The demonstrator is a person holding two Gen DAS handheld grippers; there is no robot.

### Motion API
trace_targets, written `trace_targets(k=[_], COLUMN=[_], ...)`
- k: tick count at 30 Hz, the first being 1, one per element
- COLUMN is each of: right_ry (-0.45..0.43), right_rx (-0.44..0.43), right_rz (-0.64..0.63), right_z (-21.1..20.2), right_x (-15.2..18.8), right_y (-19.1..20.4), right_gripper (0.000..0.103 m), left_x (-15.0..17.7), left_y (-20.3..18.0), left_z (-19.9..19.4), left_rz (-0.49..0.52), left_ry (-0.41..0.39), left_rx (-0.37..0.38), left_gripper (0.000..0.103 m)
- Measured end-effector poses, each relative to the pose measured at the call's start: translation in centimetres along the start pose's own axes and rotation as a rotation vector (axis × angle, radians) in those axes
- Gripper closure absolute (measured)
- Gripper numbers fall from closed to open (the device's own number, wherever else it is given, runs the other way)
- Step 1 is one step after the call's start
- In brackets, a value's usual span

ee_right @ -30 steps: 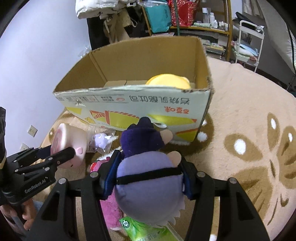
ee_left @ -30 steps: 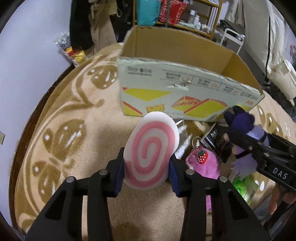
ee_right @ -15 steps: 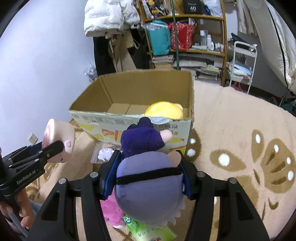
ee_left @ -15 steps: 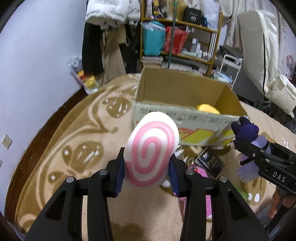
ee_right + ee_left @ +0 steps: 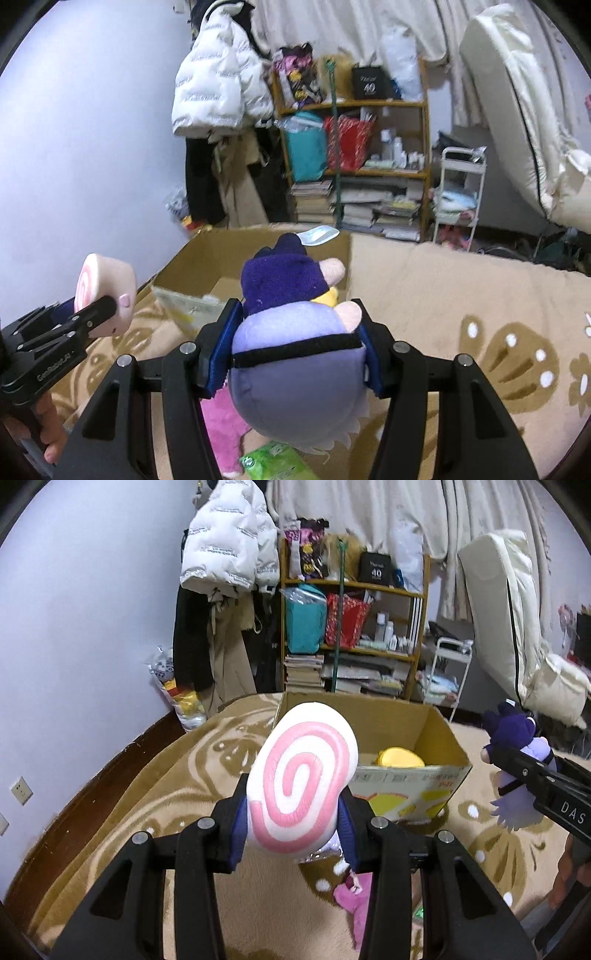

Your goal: Organize soft objects

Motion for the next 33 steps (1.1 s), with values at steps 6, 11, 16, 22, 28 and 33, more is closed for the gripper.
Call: trace_targets(k=[6, 11, 16, 22, 28, 33], right_ry=[-0.049, -0.078, -0.109, -0.137, -0.134, -0.133], right_rx=[0.032, 0.035, 0.036, 0.034, 0.051, 0.059], right_rz=[0.015, 0.017, 0.011, 0.013, 0.006, -0.011], right_z=[-0.6, -0.9, -1.1, -0.7, 0.3, 1.3], right_x=[-1.3, -2.4, -3.5, -4.5, -5.1, -6.0], right_y=[-1.0, -1.6, -1.9, -2.2, -2.1, -2.0], right_gripper=[0.042, 0.042, 0.042, 0.042, 0.042, 0.042], left_x=[-0.8, -2.0, -3.3, -5.3, -7.2, -8.1], left_y=[-0.5, -1.7, -3.1, -4.1, -4.9, -5.2], left_z=[-0.2, -0.5, -1.5, -2.6, -1.9, -0.6], left_rz=[0.004, 0.038, 0.073, 0.071, 0.103, 0.106], left_ry=[-0.034, -0.064, -0.117, -0.168, -0.21, -0.205], left_rx=[0.001, 0.017, 0.033, 0.07, 0.054, 0.052], left_gripper=[0.063, 0.063, 0.063, 0.063, 0.063, 0.063])
Point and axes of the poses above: each gripper's, at about its wrist camera, not at the fingertips, and z roughly the way its jaws point, y to its left, x to its underside, the point moved 4 cm from there along z, roughly the way its jaws point, and after that the axes turned 12 degrees about -z, right-handed, at the moved point
